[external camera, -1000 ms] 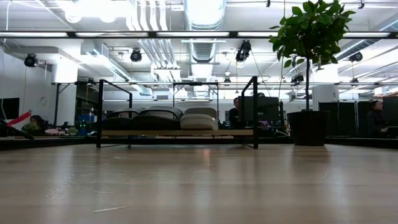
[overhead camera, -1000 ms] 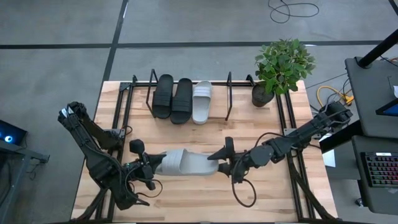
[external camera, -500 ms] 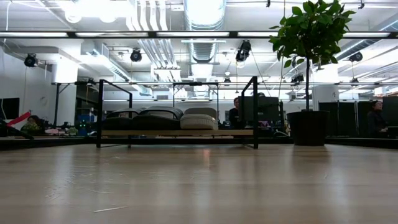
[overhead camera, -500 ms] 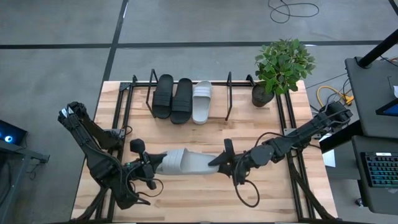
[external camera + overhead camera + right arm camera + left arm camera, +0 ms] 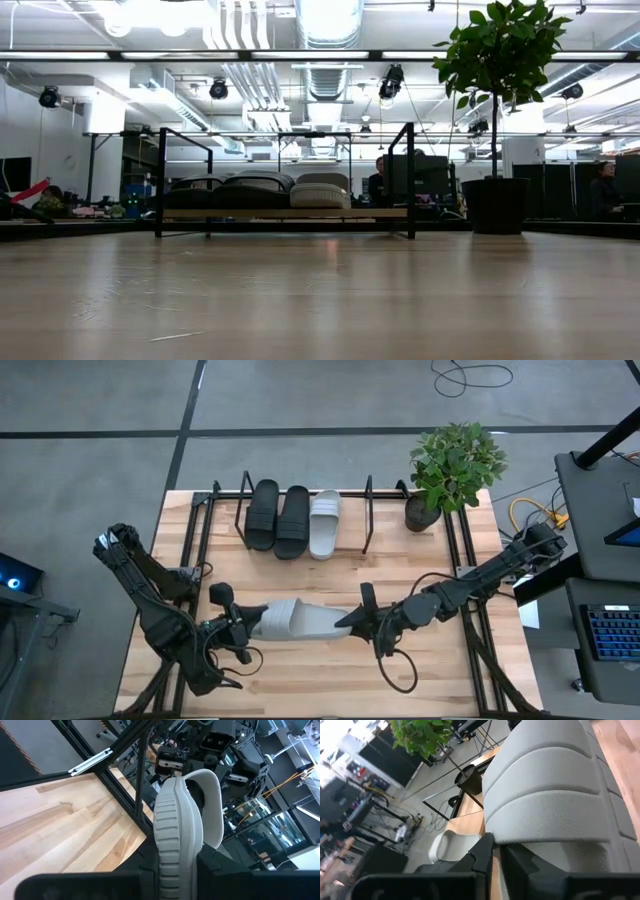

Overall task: Pick and place slides into the shelf
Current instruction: Put the gray slipper on the shelf

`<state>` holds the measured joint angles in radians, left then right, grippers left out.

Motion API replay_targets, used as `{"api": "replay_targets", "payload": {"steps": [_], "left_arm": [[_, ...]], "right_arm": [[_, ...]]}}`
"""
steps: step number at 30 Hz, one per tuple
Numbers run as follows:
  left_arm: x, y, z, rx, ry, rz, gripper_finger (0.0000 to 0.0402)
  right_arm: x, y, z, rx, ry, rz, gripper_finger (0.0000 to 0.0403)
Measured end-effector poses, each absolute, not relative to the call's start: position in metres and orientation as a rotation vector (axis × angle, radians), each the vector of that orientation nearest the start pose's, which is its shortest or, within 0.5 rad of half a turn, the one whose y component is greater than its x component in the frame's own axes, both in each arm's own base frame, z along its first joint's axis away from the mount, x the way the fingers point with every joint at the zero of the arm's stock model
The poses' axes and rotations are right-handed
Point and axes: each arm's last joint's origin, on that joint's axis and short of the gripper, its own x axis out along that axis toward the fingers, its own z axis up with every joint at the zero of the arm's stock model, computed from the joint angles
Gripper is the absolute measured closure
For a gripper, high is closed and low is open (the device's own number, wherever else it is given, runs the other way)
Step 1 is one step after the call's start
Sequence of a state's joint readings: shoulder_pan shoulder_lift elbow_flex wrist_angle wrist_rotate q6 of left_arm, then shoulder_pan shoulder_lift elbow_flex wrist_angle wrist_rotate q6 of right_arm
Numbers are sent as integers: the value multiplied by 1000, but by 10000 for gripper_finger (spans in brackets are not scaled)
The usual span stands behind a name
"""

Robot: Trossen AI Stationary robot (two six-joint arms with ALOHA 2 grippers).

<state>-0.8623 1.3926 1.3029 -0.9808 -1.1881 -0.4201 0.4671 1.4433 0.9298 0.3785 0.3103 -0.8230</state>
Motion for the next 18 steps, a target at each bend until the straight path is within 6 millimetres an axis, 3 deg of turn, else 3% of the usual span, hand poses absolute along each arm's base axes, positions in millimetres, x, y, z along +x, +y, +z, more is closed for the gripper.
{"api": "replay_targets", "payload": {"steps": [12,18], "left_arm": [[182,-166,339,609,478,439,204],[169,-149,359,589,382,522,179]], "right_arm": [[294,136,285,-862,81,123,354],[294,134,285,-857,100,72,354]]}}
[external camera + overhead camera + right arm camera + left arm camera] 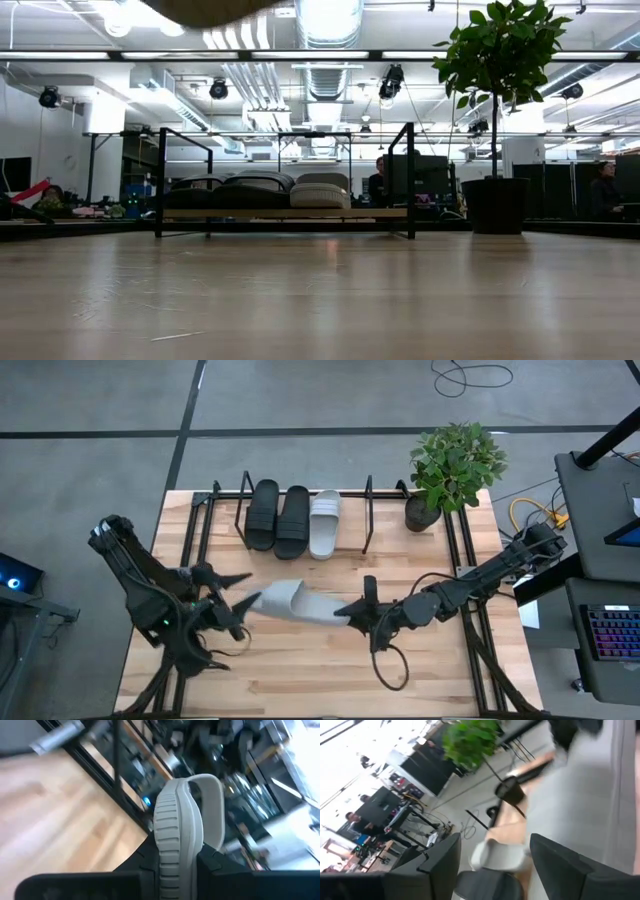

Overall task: Pick and place slides into the shelf
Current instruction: Put the gray slipper on the shelf

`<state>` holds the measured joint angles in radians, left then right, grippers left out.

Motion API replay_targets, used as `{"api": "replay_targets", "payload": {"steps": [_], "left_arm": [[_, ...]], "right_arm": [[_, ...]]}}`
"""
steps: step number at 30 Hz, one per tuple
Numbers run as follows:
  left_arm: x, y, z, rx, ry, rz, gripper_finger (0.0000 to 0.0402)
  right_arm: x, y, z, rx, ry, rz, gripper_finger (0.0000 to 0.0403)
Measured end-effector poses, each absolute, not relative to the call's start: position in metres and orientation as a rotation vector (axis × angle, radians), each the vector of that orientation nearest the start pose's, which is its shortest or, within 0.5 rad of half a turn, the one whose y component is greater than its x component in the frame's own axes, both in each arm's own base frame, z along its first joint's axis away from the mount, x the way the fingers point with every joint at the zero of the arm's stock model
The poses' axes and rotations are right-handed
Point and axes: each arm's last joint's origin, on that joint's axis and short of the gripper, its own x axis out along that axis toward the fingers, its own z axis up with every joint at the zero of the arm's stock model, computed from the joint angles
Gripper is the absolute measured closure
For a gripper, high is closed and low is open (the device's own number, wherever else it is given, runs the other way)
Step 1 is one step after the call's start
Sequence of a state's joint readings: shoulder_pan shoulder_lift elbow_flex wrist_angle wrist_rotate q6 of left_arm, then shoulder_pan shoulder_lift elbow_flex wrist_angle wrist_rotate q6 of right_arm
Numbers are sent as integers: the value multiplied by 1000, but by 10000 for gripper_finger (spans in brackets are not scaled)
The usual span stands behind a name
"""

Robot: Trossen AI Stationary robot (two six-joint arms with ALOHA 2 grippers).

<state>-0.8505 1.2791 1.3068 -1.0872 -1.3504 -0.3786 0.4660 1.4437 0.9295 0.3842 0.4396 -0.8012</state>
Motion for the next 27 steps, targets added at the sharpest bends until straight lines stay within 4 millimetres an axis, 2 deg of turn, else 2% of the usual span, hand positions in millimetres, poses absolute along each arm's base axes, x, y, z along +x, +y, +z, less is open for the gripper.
{"api": "replay_targets", "payload": {"steps": [7,12,15,24,27], "left_arm": [[147,-123,385,475,250,618,178],[138,-113,393,346,135,707,178],[139,-115,391,310,116,715,178],[164,-127,362,415,168,760,178],[173,-128,355,426,180,786,178]], "right_arm": [[293,126,285,-868,204,-197,354],[292,122,287,-860,243,-333,354],[291,120,288,-842,269,-427,354],[288,106,292,-726,352,-791,354],[295,104,296,-689,393,-958,354]]}}
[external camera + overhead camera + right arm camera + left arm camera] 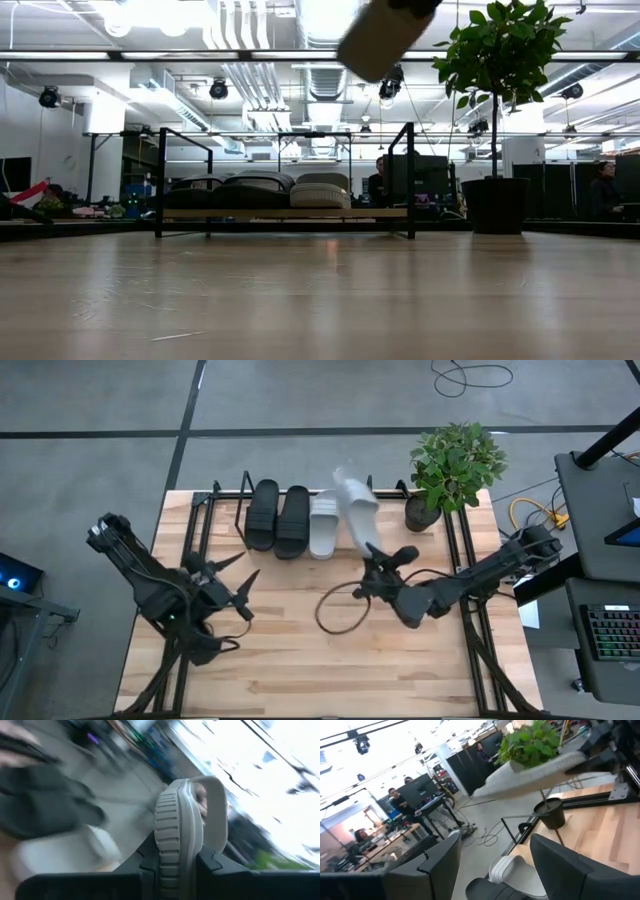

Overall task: Pick and place slides into the shelf
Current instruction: Put the gray slipper on the shelf

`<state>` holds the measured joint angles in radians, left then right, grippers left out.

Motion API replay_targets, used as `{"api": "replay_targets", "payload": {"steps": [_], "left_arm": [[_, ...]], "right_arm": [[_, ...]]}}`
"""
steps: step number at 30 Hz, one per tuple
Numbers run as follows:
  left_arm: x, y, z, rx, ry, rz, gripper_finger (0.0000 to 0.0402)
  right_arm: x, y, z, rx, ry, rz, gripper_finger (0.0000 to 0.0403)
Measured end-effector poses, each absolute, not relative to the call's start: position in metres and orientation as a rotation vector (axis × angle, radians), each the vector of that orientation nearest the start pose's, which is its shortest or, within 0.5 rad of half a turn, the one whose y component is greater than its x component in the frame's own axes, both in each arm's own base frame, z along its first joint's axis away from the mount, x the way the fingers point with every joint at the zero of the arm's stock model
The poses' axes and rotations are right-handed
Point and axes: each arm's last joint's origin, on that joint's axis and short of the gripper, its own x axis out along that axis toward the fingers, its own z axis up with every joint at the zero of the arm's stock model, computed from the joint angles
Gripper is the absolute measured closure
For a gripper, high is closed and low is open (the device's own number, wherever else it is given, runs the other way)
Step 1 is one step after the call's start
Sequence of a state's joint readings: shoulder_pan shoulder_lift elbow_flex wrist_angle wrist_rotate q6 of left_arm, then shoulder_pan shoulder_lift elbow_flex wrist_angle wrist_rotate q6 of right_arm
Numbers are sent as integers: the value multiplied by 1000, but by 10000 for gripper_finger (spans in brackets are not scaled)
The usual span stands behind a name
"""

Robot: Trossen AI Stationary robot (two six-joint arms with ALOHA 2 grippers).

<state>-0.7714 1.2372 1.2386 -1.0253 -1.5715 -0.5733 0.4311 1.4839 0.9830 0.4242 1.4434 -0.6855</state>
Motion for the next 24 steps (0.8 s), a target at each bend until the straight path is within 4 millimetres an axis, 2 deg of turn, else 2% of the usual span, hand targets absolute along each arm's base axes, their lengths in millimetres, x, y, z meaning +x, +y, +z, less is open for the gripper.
{"api": "replay_targets", "payload": {"steps": [3,8,11,19,24], "left_arm": [[179,-126,352,412,180,812,178],[184,-121,350,404,184,843,178],[183,-120,349,413,189,844,178],[174,-113,352,466,212,836,178],[169,-109,354,451,204,837,178]], "right_arm": [[313,110,296,-734,474,-1077,356],[351,124,293,-800,517,-1064,356],[363,122,289,-785,518,-1085,356],[366,102,268,-673,472,-1159,356],[366,88,242,-633,460,-1198,356]]}}
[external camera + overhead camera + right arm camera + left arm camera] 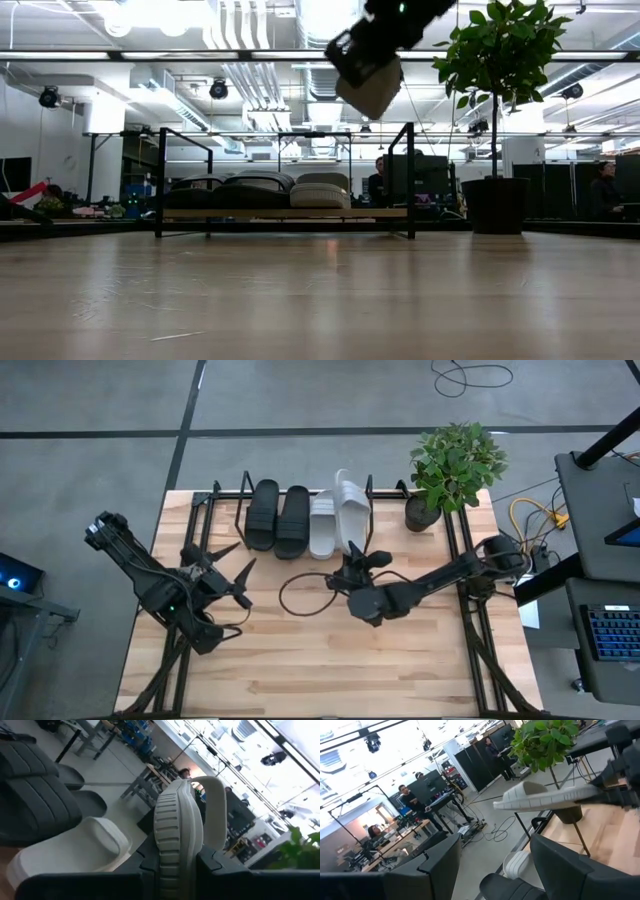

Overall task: Pick and place slides into the shelf
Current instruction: Put the gray slipper on the shelf

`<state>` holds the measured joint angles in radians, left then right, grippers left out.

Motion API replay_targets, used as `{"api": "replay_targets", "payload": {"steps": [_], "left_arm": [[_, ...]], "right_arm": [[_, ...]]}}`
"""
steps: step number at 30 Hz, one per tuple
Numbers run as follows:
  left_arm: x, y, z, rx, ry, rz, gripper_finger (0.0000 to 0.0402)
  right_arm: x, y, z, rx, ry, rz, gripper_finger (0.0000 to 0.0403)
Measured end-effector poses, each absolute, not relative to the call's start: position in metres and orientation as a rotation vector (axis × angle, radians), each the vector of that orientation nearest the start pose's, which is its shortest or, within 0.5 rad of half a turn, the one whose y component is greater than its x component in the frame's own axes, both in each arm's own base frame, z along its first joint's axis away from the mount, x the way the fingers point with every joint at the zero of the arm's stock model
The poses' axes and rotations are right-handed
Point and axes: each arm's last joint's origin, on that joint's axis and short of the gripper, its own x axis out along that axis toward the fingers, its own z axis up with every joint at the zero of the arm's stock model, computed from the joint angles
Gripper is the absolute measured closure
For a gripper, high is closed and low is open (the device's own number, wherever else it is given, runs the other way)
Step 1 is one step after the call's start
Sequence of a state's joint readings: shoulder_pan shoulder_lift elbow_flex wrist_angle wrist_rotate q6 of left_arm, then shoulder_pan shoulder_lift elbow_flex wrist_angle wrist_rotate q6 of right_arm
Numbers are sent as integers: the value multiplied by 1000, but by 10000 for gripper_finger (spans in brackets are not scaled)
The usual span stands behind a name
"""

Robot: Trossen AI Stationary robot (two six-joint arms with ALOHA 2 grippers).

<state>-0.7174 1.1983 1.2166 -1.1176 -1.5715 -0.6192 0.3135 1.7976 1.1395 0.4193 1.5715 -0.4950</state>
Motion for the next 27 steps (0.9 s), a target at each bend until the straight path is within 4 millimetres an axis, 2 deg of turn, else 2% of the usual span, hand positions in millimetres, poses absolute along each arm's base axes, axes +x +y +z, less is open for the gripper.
{"api": "replay_targets", "payload": {"steps": [10,19,27], "left_arm": [[164,-105,342,470,215,834,178],[164,-104,343,442,200,837,178],[163,-104,343,438,199,838,178]], "right_arm": [[370,80,203,-661,492,-1180,356],[380,67,171,-689,539,-1183,356],[382,60,160,-625,505,-1212,356]]}}
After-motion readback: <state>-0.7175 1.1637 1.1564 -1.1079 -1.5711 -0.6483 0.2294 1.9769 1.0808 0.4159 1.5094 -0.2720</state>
